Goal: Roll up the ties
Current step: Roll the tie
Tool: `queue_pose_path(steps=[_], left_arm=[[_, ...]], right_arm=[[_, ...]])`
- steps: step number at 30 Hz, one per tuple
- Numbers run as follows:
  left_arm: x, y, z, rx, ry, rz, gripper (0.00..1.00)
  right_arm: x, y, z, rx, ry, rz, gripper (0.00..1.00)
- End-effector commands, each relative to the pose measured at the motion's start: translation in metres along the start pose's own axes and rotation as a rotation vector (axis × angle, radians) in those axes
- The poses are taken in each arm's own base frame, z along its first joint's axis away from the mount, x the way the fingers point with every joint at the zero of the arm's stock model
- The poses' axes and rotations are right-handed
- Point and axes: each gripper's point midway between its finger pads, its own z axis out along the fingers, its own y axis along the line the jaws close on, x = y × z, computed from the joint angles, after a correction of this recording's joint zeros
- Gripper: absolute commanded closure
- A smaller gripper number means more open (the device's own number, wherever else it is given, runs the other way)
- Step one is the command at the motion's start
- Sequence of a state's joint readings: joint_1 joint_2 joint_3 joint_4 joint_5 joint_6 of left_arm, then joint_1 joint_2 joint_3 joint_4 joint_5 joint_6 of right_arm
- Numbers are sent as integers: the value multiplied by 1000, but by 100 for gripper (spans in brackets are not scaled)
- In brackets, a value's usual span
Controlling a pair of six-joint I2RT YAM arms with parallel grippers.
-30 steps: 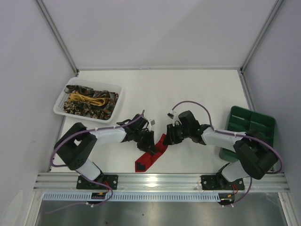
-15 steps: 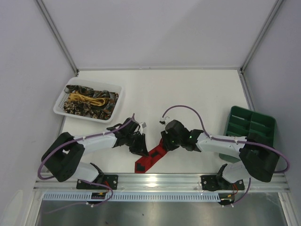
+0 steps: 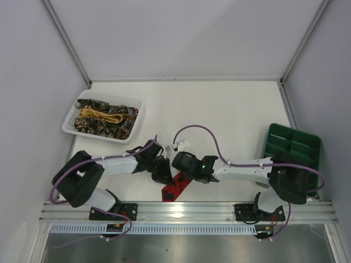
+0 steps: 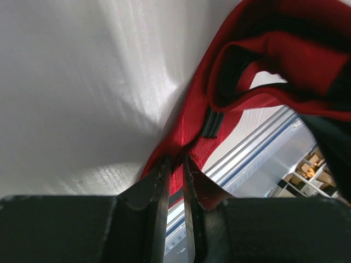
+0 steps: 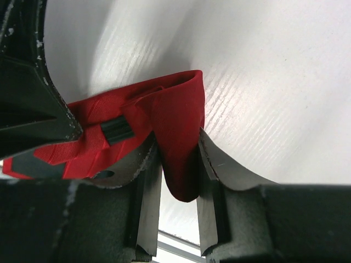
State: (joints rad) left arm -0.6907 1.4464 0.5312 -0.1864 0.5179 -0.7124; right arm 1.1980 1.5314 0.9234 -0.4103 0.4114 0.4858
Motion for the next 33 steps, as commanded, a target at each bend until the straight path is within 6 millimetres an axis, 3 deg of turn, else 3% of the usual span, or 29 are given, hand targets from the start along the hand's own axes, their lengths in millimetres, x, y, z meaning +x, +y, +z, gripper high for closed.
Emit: queue_pose_path(steps=[1,5,9,12,16,24,27,33], left_arm=[[-9,-1,7,10,-19,-23,80],[-10,-2,9,15,-13,-25,80],[-10,-7,5,20,-5,-13,81],[-9,-6,-2,0,-9,4,80],[-8,-12,-12,4,-19,16,78],[-48,-80,-26,207,-93,35,76],[-64,-95,-16,255,-85,28,78],[-78,-98,5,231,-44,4,84]], right_arm=[[-3,3,0,86,-22,-22,100],[3,11,0,138,-29,-71,100],[3,3,-3,183,-42,-89,100],[-10,5,-12,124,-76,-60,100],[-23,-13,-12,80,-76,23,100],[-20,-14,-7,-159,-20,267,100],[-22,-14,-7,-190,-15,304,100],[-21,-18,-5,-192,-12,328,100]])
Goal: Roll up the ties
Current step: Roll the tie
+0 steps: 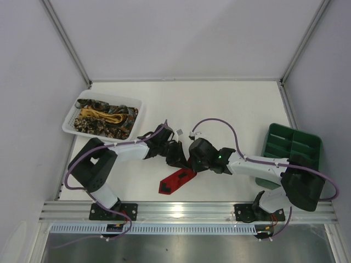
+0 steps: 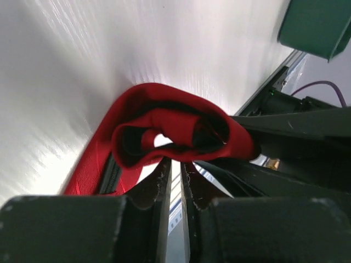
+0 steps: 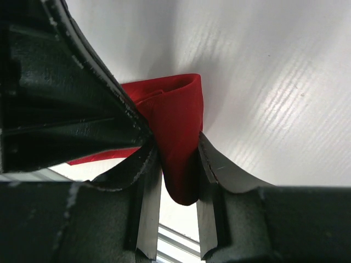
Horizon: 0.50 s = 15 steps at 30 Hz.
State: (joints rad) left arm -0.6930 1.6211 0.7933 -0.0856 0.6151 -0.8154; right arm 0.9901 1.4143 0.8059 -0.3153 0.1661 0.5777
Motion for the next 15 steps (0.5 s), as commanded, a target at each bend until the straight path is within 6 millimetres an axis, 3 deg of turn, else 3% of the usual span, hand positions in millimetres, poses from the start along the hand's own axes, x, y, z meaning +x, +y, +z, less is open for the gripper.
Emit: queue_pose_path(steps=[1,9,15], left_arm=[[-11,-18,3,43,5,1,85],[9,-19,-6,27,29,-11,85],[18,-10,3,31,64,-53,86]], right_arm=[[-12,11,-6,-64,-38,42,100],[-21,2,-5,-68,-56,79,100],[-27,4,-4,-85,-67,81,100]])
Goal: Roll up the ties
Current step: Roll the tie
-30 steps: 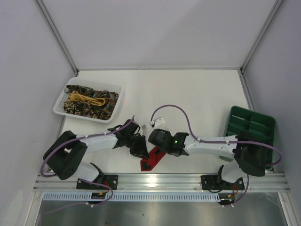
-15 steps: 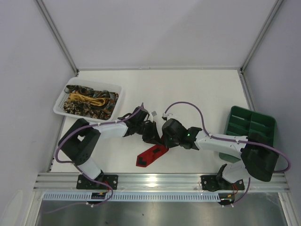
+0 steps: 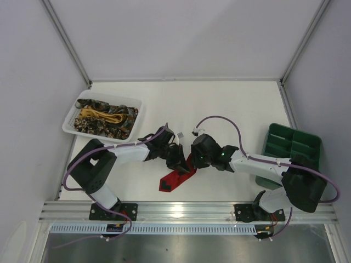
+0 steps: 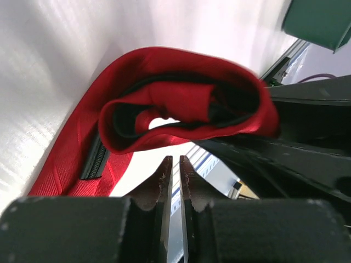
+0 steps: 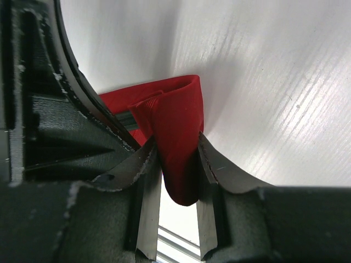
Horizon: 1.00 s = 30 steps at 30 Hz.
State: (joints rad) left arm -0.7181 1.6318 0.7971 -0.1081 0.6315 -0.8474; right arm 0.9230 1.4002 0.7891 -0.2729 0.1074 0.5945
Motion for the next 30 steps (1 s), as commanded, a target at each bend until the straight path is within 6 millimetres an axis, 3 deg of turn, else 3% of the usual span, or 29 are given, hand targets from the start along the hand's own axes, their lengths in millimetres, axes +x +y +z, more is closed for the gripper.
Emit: queue_pose_path(steps=[1,8,15,30], left_arm=[[5,-5,1,31,19,-22,86],[3,-2,-2,29,15,-38,86],[1,13,3,2,21,-42,87],[-24,24,9,-30,-2,-32,88]], right_arm=[[-14,11,-5,-53,-50,5,100],[-14,10,-4,-44,-49,3,100],[-11,15,-2,-56,-42,-6,100],[-2,36,-5,-66,-39,-93,100]])
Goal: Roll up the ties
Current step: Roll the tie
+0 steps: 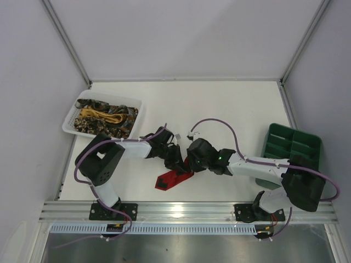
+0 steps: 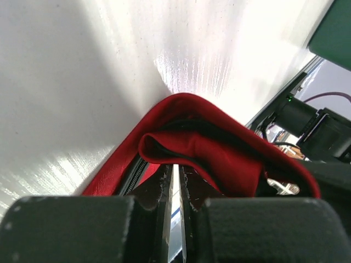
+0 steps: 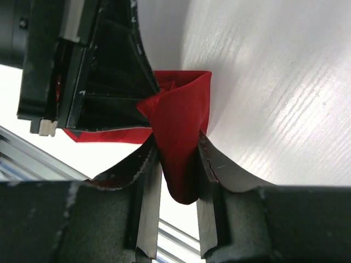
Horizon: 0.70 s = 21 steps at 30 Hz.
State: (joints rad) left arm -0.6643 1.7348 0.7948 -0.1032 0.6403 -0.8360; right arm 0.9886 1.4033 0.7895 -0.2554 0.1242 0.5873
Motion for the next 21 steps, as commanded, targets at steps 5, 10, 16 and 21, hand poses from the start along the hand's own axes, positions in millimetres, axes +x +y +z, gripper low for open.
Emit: queue_pose_path(steps=[5,10,16,21], left_arm=[[-16,-8,-2,22,-25,51,88],[-15,-6,-1,23,-23,51,88],[-12,-1,-3,20,-28,45,89],[-8,7,-3,4,-26,44,89]], right_arm=[[-11,32,0,-9,-27,-114,100],[2,50,8,-13,2,-178,93],[13,59,13,-4,29,-218,73],[14,58,14,10,19,-227,53]])
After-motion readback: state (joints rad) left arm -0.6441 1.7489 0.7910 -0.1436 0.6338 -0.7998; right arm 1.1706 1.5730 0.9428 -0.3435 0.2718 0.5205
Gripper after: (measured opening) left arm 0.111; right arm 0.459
